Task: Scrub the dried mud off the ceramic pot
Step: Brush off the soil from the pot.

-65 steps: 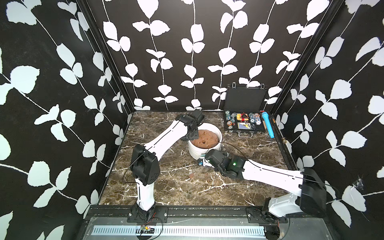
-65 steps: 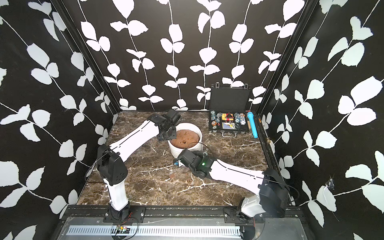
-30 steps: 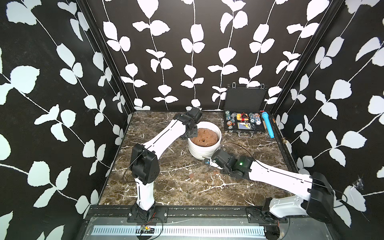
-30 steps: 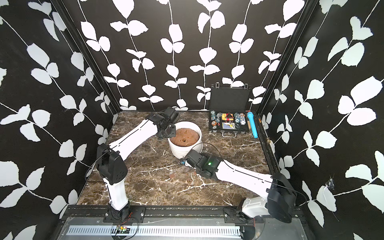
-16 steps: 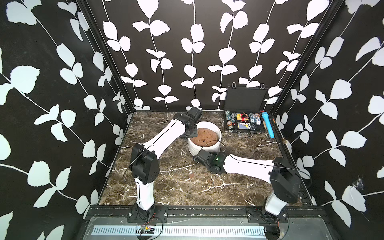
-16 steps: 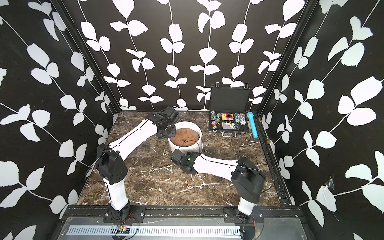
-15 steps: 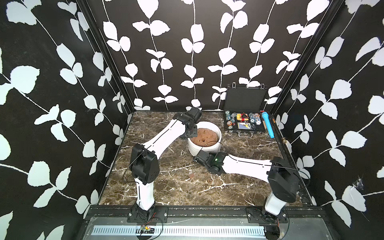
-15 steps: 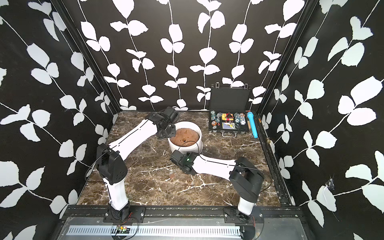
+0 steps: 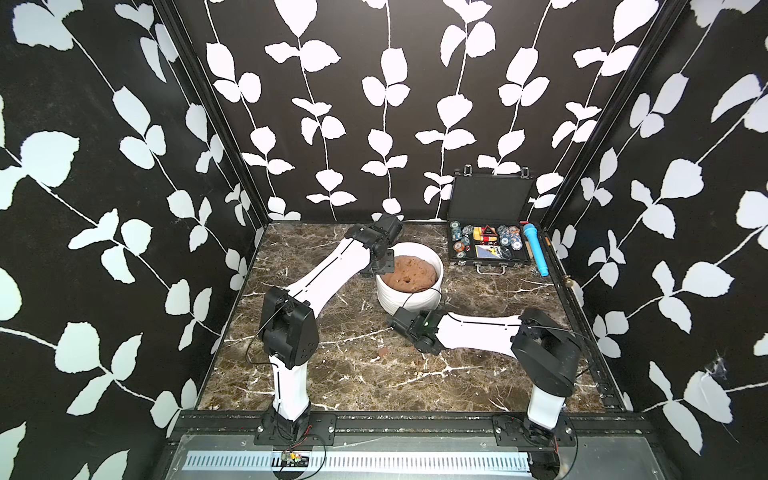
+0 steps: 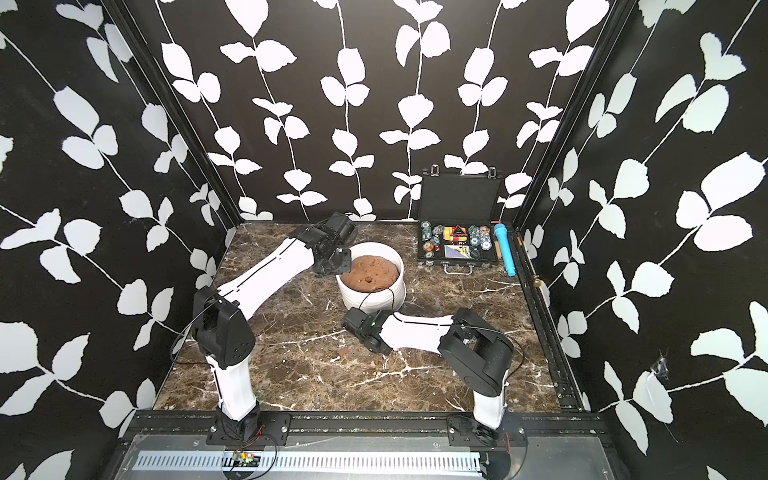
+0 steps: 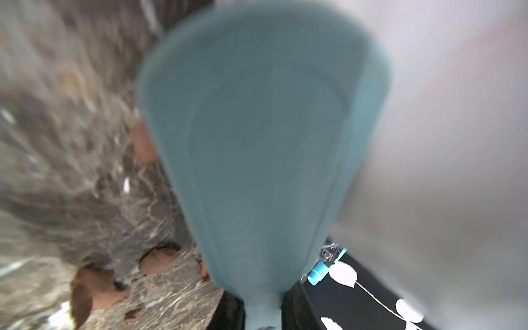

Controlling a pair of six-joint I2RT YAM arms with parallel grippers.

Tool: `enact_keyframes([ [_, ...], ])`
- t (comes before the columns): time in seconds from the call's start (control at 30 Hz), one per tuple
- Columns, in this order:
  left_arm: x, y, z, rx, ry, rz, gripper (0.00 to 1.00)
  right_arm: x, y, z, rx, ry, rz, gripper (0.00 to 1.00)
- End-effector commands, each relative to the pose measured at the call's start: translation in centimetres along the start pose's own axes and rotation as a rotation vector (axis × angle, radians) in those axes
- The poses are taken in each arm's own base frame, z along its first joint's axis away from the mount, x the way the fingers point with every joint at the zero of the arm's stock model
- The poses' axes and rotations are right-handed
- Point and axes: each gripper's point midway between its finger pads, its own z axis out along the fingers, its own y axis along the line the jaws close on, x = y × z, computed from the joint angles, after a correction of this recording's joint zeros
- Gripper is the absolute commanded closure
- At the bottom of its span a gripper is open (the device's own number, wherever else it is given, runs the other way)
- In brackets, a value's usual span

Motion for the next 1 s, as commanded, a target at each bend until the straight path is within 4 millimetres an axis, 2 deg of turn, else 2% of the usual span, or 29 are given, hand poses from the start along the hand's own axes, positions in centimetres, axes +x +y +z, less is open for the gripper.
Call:
enact_keyframes([
  [0.0, 1.3, -1.4, 2.6, 0.053, 0.067, 0.019, 1.00, 1.3, 0.2, -0.3, -0.019, 0.001, 0.001, 1.00],
  [0.13, 1.3, -1.4, 2.8, 0.059, 0.071, 0.018, 1.00, 2.4, -0.3, -2.1, -0.048, -0.030, 0.027, 1.00],
  [0.3, 1.1, -1.4, 2.8, 0.061, 0.067, 0.024, 1.00, 3.0, -1.0, -5.6, -0.158, -0.177, 0.145, 1.00],
  [0.47, 0.8, -1.5, 2.5, 0.079, 0.057, 0.029, 1.00, 4.1, -1.0, -6.7, -0.234, -0.249, 0.185, 1.00],
  [0.57, 0.3, -1.9, 2.2, 0.102, 0.043, 0.044, 1.00, 3.4, 0.1, -7.9, -0.306, -0.341, 0.173, 1.00],
  [0.67, -0.6, -2.0, 1.5, 0.112, 0.012, 0.066, 0.96, 2.5, 0.7, -9.1, -0.370, -0.432, 0.180, 1.00],
  [0.8, -1.4, -1.9, 0.5, 0.116, -0.015, 0.080, 0.91, 1.9, 2.1, -9.3, -0.457, -0.469, 0.165, 1.00],
  [0.87, -1.7, -1.9, 0.0, 0.114, -0.024, 0.090, 0.89, 2.0, 2.9, -8.9, -0.490, -0.448, 0.146, 1.00],
  [0.97, -2.4, -1.6, -1.5, 0.108, -0.049, 0.108, 0.82, 2.5, 3.3, -8.3, -0.520, -0.409, 0.161, 1.00],
])
